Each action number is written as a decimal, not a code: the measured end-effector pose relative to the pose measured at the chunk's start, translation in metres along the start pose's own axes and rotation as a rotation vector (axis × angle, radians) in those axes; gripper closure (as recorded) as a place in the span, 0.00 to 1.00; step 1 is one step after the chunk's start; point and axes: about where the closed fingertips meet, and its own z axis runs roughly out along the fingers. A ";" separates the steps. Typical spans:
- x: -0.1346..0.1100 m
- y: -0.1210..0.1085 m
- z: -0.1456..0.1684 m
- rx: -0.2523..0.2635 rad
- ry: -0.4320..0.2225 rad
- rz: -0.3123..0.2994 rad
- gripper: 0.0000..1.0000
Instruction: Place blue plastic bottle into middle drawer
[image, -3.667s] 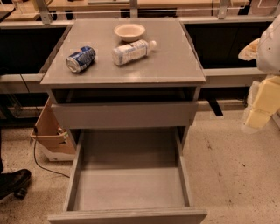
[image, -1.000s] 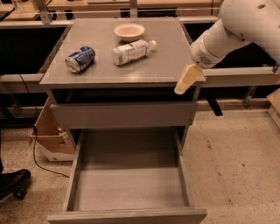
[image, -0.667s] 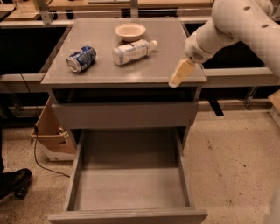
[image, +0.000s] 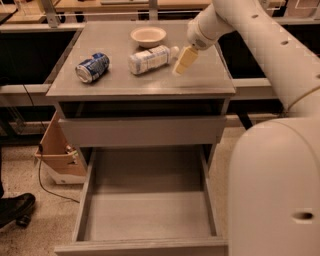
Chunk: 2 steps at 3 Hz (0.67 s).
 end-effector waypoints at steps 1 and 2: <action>-0.014 -0.008 0.033 -0.020 -0.020 -0.017 0.00; -0.027 -0.002 0.064 -0.068 -0.065 0.001 0.00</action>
Offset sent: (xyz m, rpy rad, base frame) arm 0.0779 0.0708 -0.0333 0.1253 0.0744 0.1063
